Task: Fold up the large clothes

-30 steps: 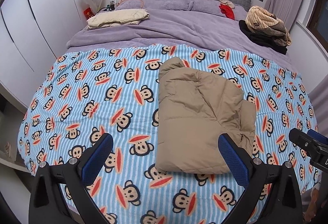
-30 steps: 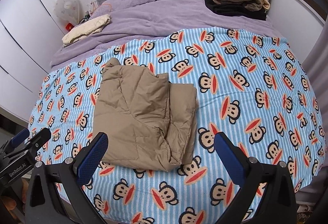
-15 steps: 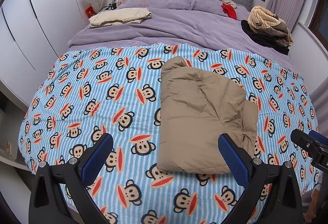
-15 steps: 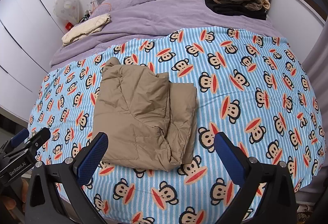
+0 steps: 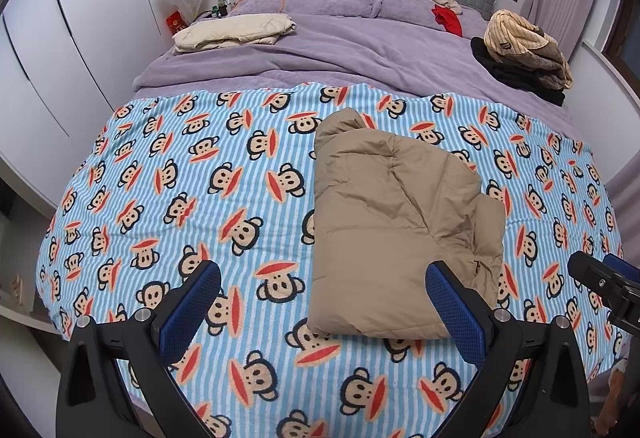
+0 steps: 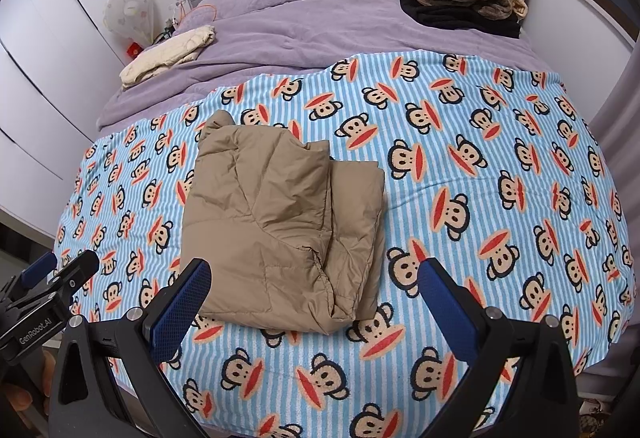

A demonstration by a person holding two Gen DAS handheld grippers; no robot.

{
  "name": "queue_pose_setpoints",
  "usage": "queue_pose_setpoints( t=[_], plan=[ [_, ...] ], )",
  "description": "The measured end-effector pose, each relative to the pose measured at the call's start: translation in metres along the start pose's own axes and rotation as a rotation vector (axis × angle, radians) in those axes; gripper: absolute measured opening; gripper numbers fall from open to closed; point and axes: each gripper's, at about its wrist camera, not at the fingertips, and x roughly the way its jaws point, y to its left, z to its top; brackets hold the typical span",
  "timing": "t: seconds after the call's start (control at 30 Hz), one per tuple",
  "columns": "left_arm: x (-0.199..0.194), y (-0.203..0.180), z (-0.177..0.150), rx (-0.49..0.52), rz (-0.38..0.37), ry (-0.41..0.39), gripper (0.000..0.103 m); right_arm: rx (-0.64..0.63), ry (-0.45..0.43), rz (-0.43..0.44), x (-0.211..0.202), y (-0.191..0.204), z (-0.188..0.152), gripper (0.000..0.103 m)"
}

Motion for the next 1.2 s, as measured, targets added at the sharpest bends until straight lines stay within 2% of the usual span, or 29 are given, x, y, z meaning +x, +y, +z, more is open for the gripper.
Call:
queue_pose_setpoints(
  t=[1.2],
  plan=[
    [0.0034,0.0029,-0.0018,-0.003,0.013,0.005,0.102,-0.001,0.004,0.003,-0.0004,-0.0006,0.0014,0.103]
  ],
)
